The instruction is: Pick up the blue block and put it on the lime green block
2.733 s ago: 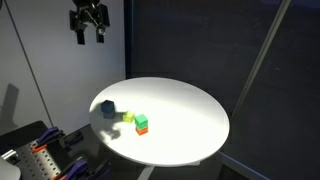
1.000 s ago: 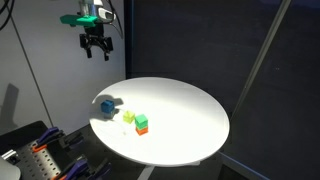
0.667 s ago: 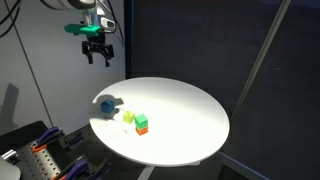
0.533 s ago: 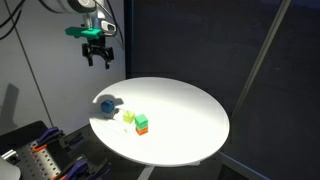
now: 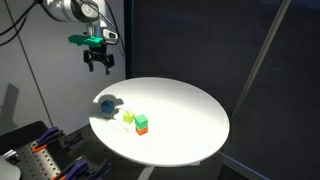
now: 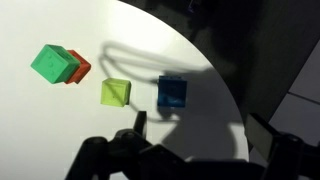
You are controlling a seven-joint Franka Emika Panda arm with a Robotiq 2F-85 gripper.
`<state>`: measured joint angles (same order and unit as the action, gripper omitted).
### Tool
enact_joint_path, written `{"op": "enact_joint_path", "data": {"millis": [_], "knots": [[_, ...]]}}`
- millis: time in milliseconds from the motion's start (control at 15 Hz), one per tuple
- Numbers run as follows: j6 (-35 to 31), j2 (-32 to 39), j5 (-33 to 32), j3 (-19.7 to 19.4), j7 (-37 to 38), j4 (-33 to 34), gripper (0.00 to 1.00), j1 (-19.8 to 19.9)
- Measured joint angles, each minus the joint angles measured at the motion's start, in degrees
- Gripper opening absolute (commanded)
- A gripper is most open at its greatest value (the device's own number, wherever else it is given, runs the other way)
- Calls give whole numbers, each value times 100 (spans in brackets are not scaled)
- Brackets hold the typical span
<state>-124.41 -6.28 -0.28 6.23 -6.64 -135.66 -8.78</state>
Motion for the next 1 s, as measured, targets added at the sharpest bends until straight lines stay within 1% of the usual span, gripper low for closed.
{"op": "enact_joint_path", "data": {"millis": [733, 1000], "knots": [[-3, 28, 0, 0, 0, 1, 100, 0], [-325, 218, 0, 3, 0, -20, 100, 0]]}}
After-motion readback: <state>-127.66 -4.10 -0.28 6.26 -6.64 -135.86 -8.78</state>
